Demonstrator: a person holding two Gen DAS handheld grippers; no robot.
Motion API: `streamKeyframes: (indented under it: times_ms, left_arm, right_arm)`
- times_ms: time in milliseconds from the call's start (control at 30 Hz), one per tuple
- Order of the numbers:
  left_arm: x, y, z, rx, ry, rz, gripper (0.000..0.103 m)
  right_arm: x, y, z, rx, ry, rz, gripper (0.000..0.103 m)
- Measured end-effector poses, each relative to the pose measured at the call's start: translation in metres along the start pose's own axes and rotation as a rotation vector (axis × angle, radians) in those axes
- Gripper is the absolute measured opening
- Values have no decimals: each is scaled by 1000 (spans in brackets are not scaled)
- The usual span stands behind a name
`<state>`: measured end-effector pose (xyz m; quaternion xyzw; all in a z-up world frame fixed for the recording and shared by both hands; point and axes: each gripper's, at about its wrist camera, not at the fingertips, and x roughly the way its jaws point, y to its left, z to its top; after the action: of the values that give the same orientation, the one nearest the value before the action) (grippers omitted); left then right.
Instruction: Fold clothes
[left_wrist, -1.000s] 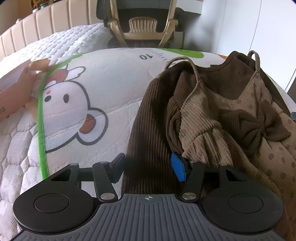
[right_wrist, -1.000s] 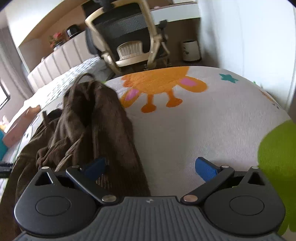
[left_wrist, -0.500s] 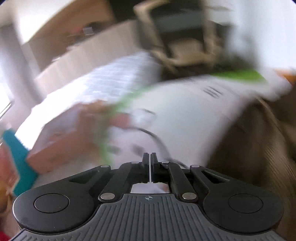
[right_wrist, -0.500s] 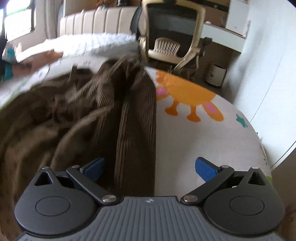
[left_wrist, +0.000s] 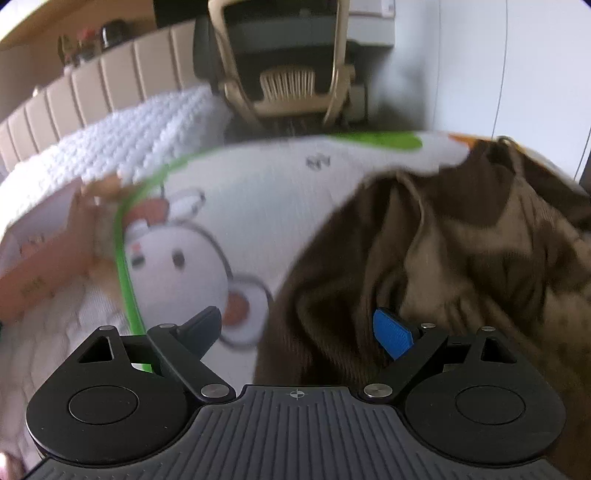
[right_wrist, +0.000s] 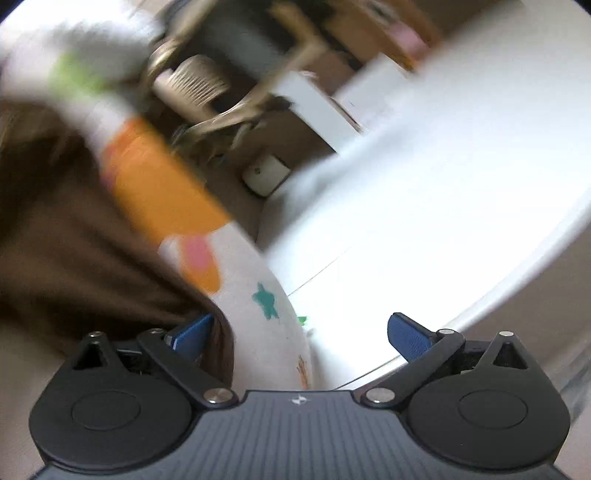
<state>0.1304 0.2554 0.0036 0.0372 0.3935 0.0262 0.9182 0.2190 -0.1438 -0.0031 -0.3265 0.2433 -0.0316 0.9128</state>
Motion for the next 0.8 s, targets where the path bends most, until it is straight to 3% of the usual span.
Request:
streamKeyframes:
  times_ms: [100,233,267,300,333,367,433,567,633,667,700,767,800]
  left_arm:
    - [6,1,-14,-1,38,1,93]
    - [13,3,-29,-5,72,-4,96]
    - [14,3,-28,-9,65,-11,88]
    - [13,0,-27,9,56,-17,61]
    - [12,-4,-25,32,46,-22,42]
    - [11,-8,-23,54,35,-27,3]
    - [12,-11,-16,118,19,38,5]
    - [33,34,12,22,-6,223,6]
    - [34,52,20,-56,-11,281,17]
    - [29,56,21,-78,-20,309,29]
    - [21,57,20,-86,-32,300,53]
    - [-4,52,15,-97,-65,242,78]
    - [-20,47,10,-105,-87,199,85]
  right_arm:
    - [-8,-22,0,203,6,172,102]
    - [-11,-22,-9,345,33,373,103]
    - [-11,-21,-10,375,43,414,103]
    - [-12,-20,-11,394,46,435,103]
    - [-13,-18,-12,412,48,455,103]
    - [-15,-17,-11,416,41,465,103]
    - [-23,-15,-8,411,21,473,103]
    - [-38,-12,-9,375,5,442,103]
    - [-47,-16,-15,371,11,434,103]
    - [-55,-19,-22,368,9,434,103]
    - [-64,-21,-28,365,6,434,103]
    - [-88,-22,-46,350,-5,451,103]
    - [-102,-20,-56,335,-13,469,103]
